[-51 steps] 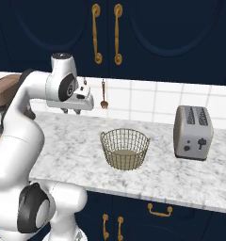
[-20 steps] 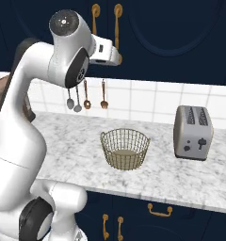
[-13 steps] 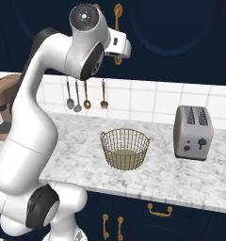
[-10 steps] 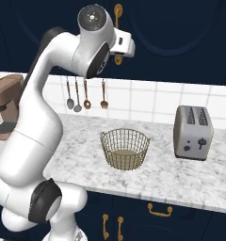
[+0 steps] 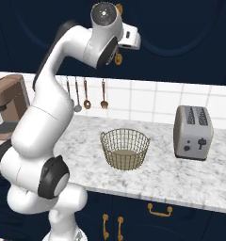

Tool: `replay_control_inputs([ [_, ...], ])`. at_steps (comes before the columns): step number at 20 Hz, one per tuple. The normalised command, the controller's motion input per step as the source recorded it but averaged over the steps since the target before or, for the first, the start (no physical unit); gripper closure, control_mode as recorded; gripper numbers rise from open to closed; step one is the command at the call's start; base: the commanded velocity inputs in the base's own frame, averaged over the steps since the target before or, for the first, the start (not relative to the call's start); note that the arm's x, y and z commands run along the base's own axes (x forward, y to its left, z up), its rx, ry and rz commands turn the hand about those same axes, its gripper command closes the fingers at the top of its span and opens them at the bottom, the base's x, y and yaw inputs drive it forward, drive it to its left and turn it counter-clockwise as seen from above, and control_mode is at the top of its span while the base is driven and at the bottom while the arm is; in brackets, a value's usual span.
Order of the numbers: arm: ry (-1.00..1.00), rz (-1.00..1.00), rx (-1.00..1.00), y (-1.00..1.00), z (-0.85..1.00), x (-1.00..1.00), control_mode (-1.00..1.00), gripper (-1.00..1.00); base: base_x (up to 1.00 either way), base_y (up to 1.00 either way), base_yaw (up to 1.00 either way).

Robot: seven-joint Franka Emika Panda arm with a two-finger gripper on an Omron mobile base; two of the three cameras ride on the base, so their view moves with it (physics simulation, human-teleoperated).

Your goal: Open the cabinet, pick up the bread from the cabinet and place it in the basket. Then move the basket to the dining counter.

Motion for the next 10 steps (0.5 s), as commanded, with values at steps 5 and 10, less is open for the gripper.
replay_control_inputs([
  [5,0.00,0.00,0.01,-0.15,0.08,0.45,-1.00,-1.00,0.00,0.00,0.00],
  [10,-0.05,0.00,0.00,0.02,-0.05,0.44,-1.00,1.00,0.00,0.00,0.00],
])
